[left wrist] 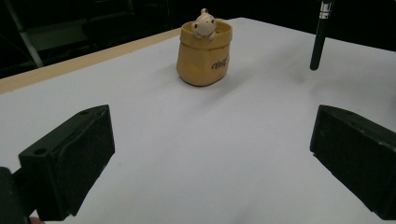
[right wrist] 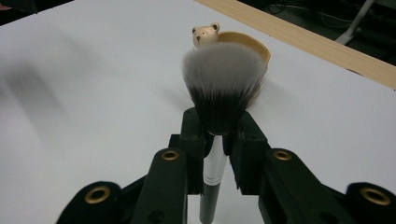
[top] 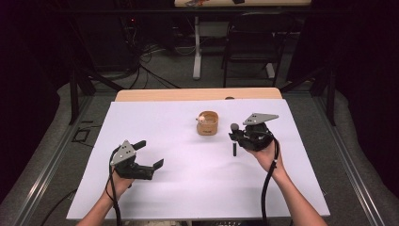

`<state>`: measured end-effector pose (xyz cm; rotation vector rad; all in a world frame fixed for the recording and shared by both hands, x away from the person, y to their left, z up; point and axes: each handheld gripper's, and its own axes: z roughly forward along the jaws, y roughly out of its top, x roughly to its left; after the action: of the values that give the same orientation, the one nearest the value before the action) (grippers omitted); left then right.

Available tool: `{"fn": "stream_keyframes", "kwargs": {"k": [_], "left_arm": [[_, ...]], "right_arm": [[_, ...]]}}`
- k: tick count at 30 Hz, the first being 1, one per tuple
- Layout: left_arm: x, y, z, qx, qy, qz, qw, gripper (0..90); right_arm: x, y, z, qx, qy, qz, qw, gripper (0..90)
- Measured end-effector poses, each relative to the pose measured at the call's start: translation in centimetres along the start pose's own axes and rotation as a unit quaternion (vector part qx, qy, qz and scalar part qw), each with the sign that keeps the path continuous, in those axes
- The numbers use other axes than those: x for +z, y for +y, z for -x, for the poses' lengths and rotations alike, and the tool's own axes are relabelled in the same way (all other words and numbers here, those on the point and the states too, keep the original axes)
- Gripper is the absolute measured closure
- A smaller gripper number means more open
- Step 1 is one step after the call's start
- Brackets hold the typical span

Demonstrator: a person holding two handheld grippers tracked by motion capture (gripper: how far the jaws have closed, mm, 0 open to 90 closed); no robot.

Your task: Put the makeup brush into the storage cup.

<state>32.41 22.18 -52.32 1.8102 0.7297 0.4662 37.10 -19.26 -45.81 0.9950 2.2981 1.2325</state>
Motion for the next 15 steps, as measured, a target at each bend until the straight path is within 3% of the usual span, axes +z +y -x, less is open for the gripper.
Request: {"fn": "stream_keyframes", "kwargs": {"k": [15], "left_arm": [[0.3,-0.1,0.0,-0.008,-0.002,-0.005,0.9999,0.0]], "right_arm": [[0.1,2.0,0.8,-0.003,-0.011,-0.009,0.9999,76.8]]}}
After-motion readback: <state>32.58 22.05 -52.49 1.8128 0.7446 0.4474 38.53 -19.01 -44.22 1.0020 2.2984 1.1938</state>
